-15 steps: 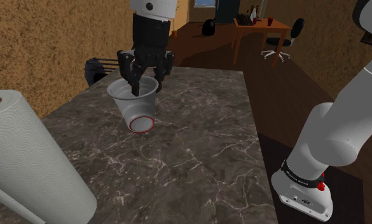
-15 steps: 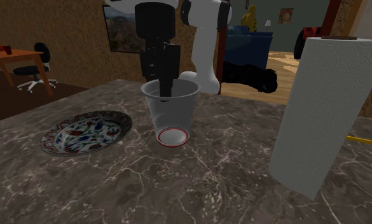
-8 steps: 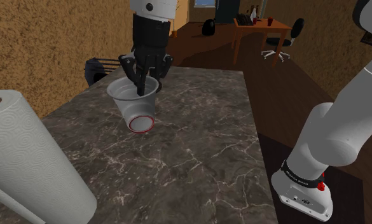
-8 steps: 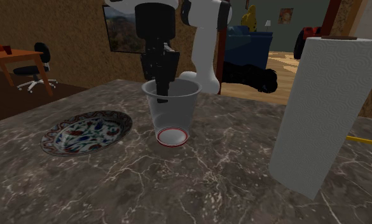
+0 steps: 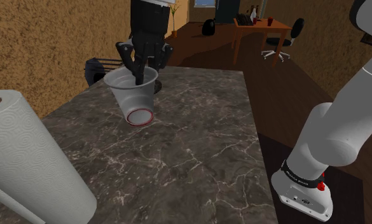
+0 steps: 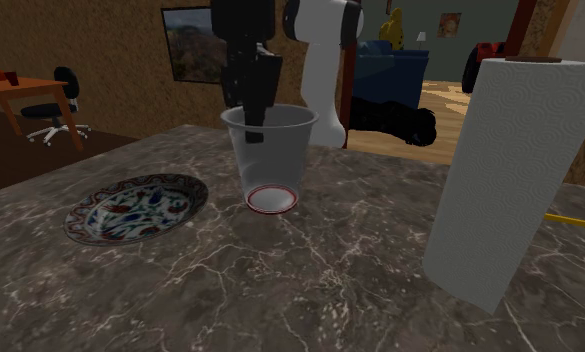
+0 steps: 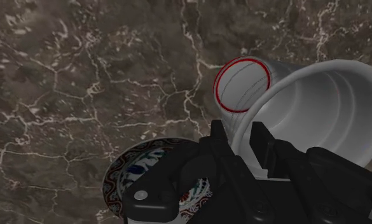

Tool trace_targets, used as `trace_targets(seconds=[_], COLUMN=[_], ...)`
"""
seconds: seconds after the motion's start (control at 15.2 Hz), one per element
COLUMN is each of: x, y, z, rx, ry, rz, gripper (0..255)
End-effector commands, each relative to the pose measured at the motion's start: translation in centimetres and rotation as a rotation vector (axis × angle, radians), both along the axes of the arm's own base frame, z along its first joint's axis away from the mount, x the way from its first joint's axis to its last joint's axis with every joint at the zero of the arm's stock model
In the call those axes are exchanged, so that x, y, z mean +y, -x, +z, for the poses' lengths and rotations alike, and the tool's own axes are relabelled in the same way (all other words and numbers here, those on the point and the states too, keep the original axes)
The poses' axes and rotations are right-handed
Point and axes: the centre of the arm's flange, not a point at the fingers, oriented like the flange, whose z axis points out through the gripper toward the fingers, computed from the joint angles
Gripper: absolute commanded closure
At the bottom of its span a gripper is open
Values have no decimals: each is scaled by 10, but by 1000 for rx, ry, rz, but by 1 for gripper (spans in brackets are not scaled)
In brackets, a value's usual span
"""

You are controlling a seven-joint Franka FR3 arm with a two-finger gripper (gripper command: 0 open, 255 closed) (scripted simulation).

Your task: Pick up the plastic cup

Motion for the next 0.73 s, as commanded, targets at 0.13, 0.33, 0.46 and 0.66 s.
trace_targets(seconds=[0.13, 0.33, 0.46, 0.66], x=[0, 0, 0, 0], y=[-1, -1, -1, -1], z=[22, 38, 48, 54], rx=[0, 0, 0, 0], ry=[0, 0, 0, 0], rz=[0, 0, 0, 0], gripper=[255, 255, 255, 255])
